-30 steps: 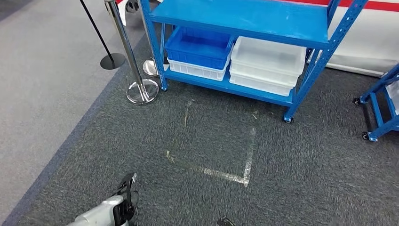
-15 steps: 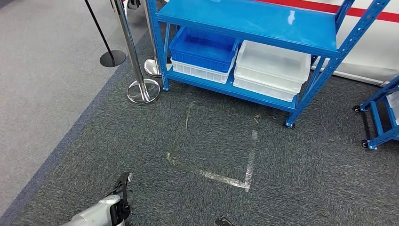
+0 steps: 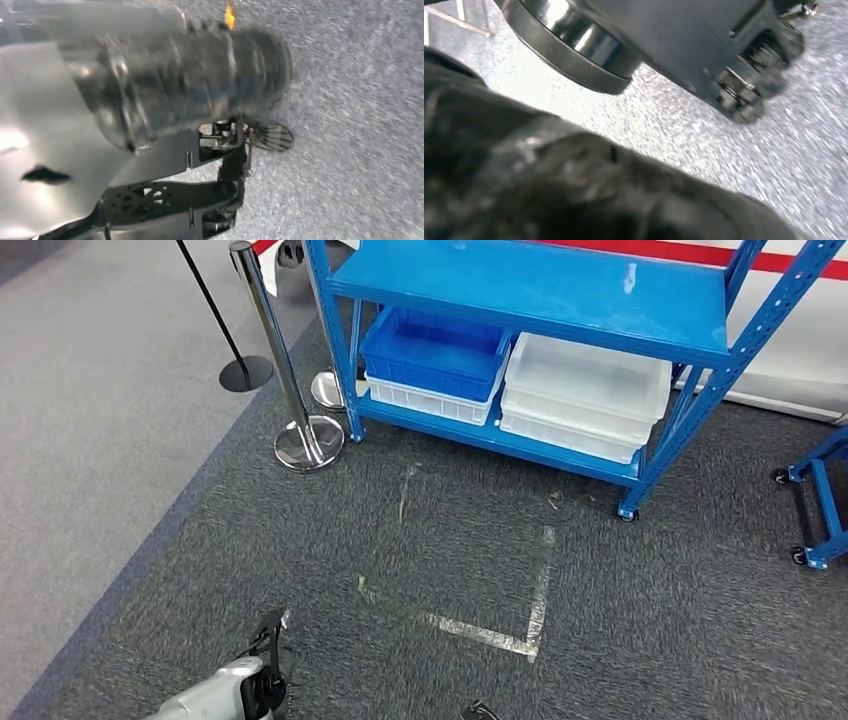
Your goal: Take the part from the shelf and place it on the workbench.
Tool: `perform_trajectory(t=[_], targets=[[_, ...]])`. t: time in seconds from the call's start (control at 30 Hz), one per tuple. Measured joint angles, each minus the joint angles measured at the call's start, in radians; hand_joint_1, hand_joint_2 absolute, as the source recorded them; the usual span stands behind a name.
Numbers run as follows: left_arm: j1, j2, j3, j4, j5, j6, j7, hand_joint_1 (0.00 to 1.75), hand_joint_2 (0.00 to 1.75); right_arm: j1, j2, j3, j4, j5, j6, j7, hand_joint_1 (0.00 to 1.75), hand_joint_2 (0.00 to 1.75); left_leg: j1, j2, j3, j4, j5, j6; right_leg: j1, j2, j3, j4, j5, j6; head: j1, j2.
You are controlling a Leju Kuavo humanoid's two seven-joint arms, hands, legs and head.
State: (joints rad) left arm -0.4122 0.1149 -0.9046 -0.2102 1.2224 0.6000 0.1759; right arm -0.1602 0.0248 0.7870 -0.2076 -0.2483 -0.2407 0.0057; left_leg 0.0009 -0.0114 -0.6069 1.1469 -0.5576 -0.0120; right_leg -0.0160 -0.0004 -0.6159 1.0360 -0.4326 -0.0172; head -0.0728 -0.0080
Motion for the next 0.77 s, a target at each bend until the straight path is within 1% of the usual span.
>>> perform_trajectory(t=[0.03,0.07,0.1,0.13,0.17,0.2,0.23,0.27,0.3,0.33,0.4,0.43,0.47,0.5,0.53,0.57,0.6,0.63,0.67,0.7,0.73,0.77], targets=[[0.001,0.000,0.000,0.000,0.000,0.000,0.000,0.00,0.00,0.000,0.000,0.000,0.000,0.000,0.000,0.000,0.00,0.00,0.002,0.001,-0.042,0.070,-0.021,-0.004,0.000,0.000,0.006,0.000,-0.005,-0.003,-0.001,0.000],[0.003,0.000,0.000,0.000,0.000,0.000,0.000,0.00,0.00,0.000,0.000,0.000,0.000,0.000,0.000,0.000,0.00,0.00,0.003,0.002,-0.081,0.128,-0.031,-0.008,0.000,0.000,0.011,0.000,-0.010,-0.004,-0.001,0.000],[0.006,0.000,0.000,0.000,0.000,0.000,0.000,0.00,0.00,0.002,0.000,0.000,0.000,0.000,0.000,0.000,0.00,0.00,0.005,0.002,-0.109,0.157,-0.024,-0.010,0.000,0.001,0.018,0.000,-0.016,-0.003,-0.001,0.000],[0.008,0.000,0.000,0.000,0.000,0.000,0.000,0.00,0.00,0.003,0.000,0.000,0.000,0.000,0.000,0.000,0.00,0.00,0.007,0.003,-0.117,0.146,0.004,-0.011,0.000,0.001,0.026,0.000,-0.022,-0.002,-0.001,0.000],[0.008,0.000,0.000,0.000,0.000,0.000,0.000,0.00,0.00,0.003,0.000,0.000,0.000,0.000,0.000,0.000,0.00,0.00,0.008,0.004,-0.106,0.098,0.047,-0.011,0.000,0.002,0.035,0.000,-0.029,0.000,-0.001,0.000],[0.008,0.000,0.000,0.000,0.000,0.000,0.000,0.00,0.00,0.003,0.000,0.000,0.000,0.000,0.000,0.000,0.00,0.00,0.010,0.005,-0.085,0.029,0.094,-0.010,-0.001,0.002,0.044,0.000,-0.036,0.003,-0.001,0.000],[0.008,0.000,0.000,0.000,0.000,0.000,0.000,0.00,0.00,0.002,0.000,0.000,0.000,0.000,0.000,0.000,0.00,0.00,0.008,0.007,-0.059,-0.034,0.126,-0.008,0.001,0.002,0.052,0.000,-0.043,0.008,-0.001,0.000],[0.007,0.000,0.000,0.000,0.000,0.000,0.000,0.00,0.00,0.002,0.000,0.000,0.000,0.000,0.000,0.000,0.00,0.00,0.006,0.008,-0.038,-0.083,0.142,-0.004,0.002,0.002,0.056,0.001,-0.049,0.013,-0.001,0.000],[0.006,0.000,0.000,0.000,0.000,0.000,0.000,0.00,0.00,0.001,0.000,0.000,0.000,0.000,0.000,0.000,0.00,0.00,0.003,0.009,-0.026,-0.109,0.142,0.002,0.003,0.001,0.059,0.000,-0.053,0.019,-0.001,0.000],[0.006,0.000,0.000,0.000,0.000,0.000,0.000,0.00,0.00,0.000,0.000,0.000,0.000,0.000,0.000,0.000,0.00,0.00,-0.001,0.009,-0.020,-0.114,0.132,0.008,0.004,0.001,0.060,-0.002,-0.056,0.024,-0.001,0.000],[0.006,0.000,0.000,0.000,0.000,0.000,0.000,0.00,0.00,-0.001,0.000,0.000,0.000,0.000,0.001,0.000,0.00,0.00,0.001,0.007,-0.011,-0.124,0.127,0.022,0.004,0.000,0.065,-0.004,-0.062,0.036,0.000,0.000],[0.005,0.001,0.000,0.000,0.000,0.000,0.000,0.00,0.00,-0.002,0.000,0.000,0.000,0.000,0.001,0.000,0.00,0.00,0.003,0.006,-0.002,-0.130,0.124,0.029,0.003,-0.001,0.061,0.010,-0.071,0.040,0.001,0.000],[0.004,0.001,0.000,0.000,0.000,0.000,0.000,0.00,0.00,-0.003,0.000,0.000,0.000,0.001,0.001,0.000,0.00,0.00,0.005,0.006,0.007,-0.136,0.122,0.036,0.004,-0.001,0.046,0.042,-0.085,0.044,0.003,0.000],[0.002,0.001,0.000,0.000,0.000,0.001,0.000,0.00,0.00,-0.004,0.000,0.000,0.000,0.001,0.001,0.000,0.00,0.00,0.005,0.007,0.015,-0.140,0.119,0.042,0.003,0.000,0.017,0.095,-0.104,0.045,0.004,0.000],[0.000,0.002,0.000,0.000,-0.001,0.001,0.000,0.00,0.00,-0.004,0.000,0.000,0.000,0.001,0.001,0.000,0.00,0.00,0.004,0.007,0.020,-0.140,0.114,0.049,0.004,0.000,-0.024,0.162,-0.125,0.045,0.006,0.000],[0.000,0.002,0.000,0.000,0.000,0.001,0.000,0.00,0.00,-0.002,0.000,0.000,0.000,0.001,0.001,0.000,0.00,0.00,0.002,0.007,0.025,-0.140,0.109,0.053,0.004,0.000,-0.065,0.224,-0.138,0.045,0.006,0.000],[0.001,0.002,0.000,0.000,0.000,0.001,0.000,0.00,0.00,0.000,0.000,0.000,0.000,0.001,0.001,0.000,0.00,0.00,0.000,0.005,0.031,-0.139,0.102,0.055,0.004,-0.001,-0.098,0.263,-0.136,0.044,0.006,0.000],[0.002,0.002,0.000,0.000,0.000,0.001,0.000,0.00,0.00,0.002,0.000,0.000,0.000,0.001,0.001,0.000,0.00,0.00,-0.001,0.004,0.039,-0.137,0.096,0.056,0.004,-0.001,-0.113,0.266,-0.116,0.043,0.006,0.000],[0.003,0.002,0.000,0.000,0.000,0.001,0.000,0.00,0.00,0.003,0.000,0.000,0.000,0.001,0.002,0.001,0.00,0.00,-0.001,0.002,0.047,-0.135,0.089,0.056,0.005,0.000,-0.108,0.231,-0.079,0.041,0.006,0.000],[0.004,0.002,0.000,0.000,0.000,0.001,0.001,0.00,0.00,0.002,0.000,0.000,0.000,0.002,0.002,0.001,0.00,0.00,-0.001,0.001,0.056,-0.133,0.080,0.054,0.005,0.000,-0.089,0.165,-0.032,0.037,0.006,0.000],[0.003,0.002,0.000,0.000,0.000,0.000,0.000,0.00,0.00,0.001,0.000,0.000,0.000,0.002,0.002,0.001,0.00,0.00,-0.004,0.000,0.063,-0.129,0.072,0.050,0.008,0.000,-0.065,0.104,0.002,0.033,0.007,0.000],[0.003,0.002,0.000,0.000,0.000,0.000,0.001,0.00,0.00,0.001,0.000,0.000,0.000,0.002,0.002,0.001,0.00,0.00,-0.004,-0.001,0.066,-0.127,0.067,0.048,0.009,0.000,-0.051,0.066,0.023,0.031,0.007,0.000]])
